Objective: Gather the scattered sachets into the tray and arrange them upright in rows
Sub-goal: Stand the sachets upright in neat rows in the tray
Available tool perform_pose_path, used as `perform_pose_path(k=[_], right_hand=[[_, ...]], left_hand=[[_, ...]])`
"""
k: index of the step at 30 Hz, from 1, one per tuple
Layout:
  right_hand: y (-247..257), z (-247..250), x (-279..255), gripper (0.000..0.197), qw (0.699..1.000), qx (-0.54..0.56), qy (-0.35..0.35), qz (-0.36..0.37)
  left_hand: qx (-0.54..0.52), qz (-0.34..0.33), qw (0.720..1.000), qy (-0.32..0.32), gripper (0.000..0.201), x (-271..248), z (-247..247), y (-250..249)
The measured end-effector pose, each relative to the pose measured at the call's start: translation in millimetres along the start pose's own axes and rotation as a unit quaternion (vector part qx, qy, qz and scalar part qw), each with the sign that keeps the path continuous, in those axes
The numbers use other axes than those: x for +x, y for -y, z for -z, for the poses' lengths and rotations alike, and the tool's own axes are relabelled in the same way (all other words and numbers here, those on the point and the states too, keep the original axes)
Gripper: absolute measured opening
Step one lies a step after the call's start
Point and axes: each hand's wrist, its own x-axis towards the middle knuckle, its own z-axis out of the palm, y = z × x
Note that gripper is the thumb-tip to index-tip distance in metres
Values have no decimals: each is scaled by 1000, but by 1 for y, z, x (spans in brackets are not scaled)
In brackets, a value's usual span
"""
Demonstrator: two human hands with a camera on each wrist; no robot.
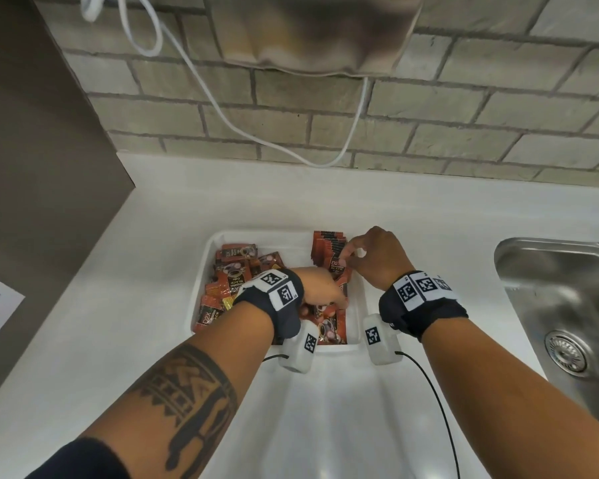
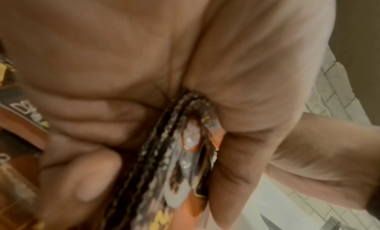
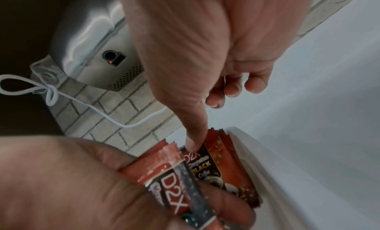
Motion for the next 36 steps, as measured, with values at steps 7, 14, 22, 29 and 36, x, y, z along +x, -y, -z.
perform_pose_path(k=[7,14,22,29,36], right_hand=[[-3,1,1,12,1000,6,-13,3],[2,1,5,6,1000,3,-2,1],[3,2,4,11,1000,11,10,0],[-1,2,1,13,1000,15,2,23],[-4,5,-1,12,998,53,-10,26]], left_hand=[[-30,17,999,11,22,9,3,1],[-49,16,999,-8,24,14,3,5],[-71,14,997,-4,26,14,0,7],[-78,9,997,-7,25,15,-1,7],[-91,5,996,-24,26,17,-2,10]])
